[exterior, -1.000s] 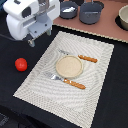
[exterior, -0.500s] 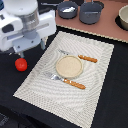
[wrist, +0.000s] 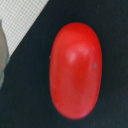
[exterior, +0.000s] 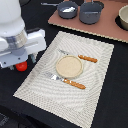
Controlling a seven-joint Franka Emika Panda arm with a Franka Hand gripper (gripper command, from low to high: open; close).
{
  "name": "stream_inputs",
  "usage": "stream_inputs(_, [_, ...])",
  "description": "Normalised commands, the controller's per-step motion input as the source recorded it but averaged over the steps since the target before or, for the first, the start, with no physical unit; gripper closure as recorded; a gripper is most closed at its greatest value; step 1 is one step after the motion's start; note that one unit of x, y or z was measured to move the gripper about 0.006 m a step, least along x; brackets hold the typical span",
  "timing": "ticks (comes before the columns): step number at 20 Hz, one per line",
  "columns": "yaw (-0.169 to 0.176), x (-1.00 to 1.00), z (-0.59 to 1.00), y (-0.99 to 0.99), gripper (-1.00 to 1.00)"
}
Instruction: Place the pan onto the stove and place the fish and sausage into the pan.
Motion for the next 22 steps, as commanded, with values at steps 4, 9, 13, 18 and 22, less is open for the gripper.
stream_inputs(4, [-0.059, -0.21, -0.37, 0.0, -1.0])
stream_inputs(9, [-0.05, -0.21, -0.3, 0.0, -1.0])
stream_inputs(13, [-0.044, -0.19, -0.09, 0.23, -1.0])
stream_inputs(18, [-0.048, -0.17, 0.0, 0.39, -1.0])
stream_inputs(22, [-0.029, -0.19, -0.03, 0.25, -1.0])
